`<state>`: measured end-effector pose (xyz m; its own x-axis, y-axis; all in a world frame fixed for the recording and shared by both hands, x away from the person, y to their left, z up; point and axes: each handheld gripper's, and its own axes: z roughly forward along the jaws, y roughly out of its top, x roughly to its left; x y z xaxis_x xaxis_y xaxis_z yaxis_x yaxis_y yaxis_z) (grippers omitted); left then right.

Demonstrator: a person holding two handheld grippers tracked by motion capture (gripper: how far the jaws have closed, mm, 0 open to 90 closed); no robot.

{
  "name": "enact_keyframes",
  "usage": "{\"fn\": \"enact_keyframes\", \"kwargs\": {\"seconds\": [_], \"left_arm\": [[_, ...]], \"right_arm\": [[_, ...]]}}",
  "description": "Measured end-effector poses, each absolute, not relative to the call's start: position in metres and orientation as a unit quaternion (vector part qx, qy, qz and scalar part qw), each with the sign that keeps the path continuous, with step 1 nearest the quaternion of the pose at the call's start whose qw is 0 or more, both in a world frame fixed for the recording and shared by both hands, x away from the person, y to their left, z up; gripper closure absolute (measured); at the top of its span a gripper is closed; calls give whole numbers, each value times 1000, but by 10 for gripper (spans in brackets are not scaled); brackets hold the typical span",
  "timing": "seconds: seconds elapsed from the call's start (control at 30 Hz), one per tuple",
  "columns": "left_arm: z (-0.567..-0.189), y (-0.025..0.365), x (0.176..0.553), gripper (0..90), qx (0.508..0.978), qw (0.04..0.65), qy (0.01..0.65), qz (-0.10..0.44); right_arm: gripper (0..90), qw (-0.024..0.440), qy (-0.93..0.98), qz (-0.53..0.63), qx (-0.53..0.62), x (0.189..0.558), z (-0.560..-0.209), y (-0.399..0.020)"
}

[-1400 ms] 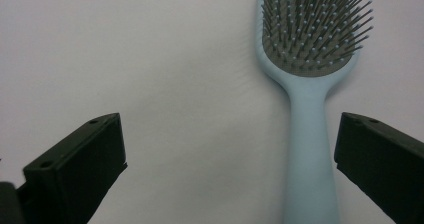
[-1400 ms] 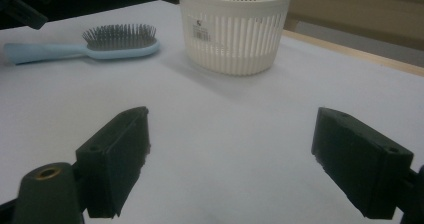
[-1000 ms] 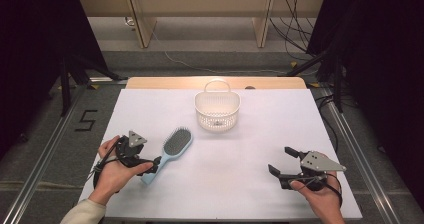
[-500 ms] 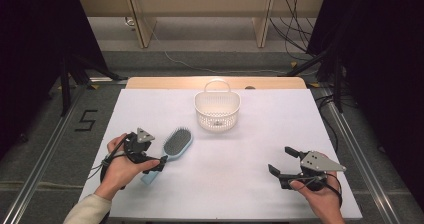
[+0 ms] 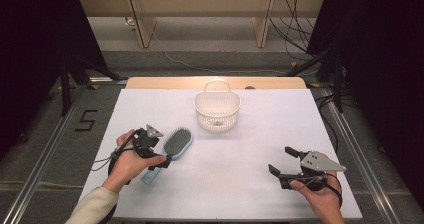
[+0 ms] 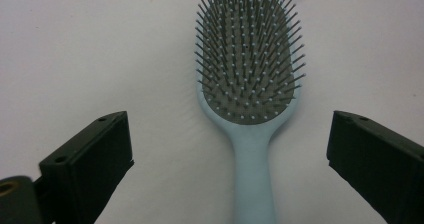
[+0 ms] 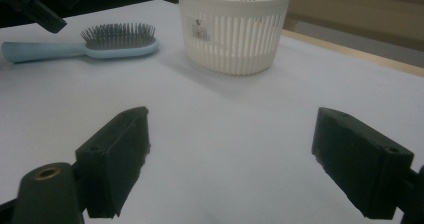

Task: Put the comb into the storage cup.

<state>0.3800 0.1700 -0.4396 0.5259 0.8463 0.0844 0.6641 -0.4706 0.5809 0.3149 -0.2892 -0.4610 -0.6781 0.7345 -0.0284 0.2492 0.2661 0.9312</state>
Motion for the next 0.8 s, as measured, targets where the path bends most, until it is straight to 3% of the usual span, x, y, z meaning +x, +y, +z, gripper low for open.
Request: {"fn": "enact_keyframes", "kwargs": {"seconds": [0.43,0.8], "left_arm": [[-456,156,403,124,872,133,462,95],[-466,155,414,187,865,104,485,70]], "right_arm": [[161,236,760,512,324,315,-461,-289],[161,236,759,512,326,315,-462,-290]]}}
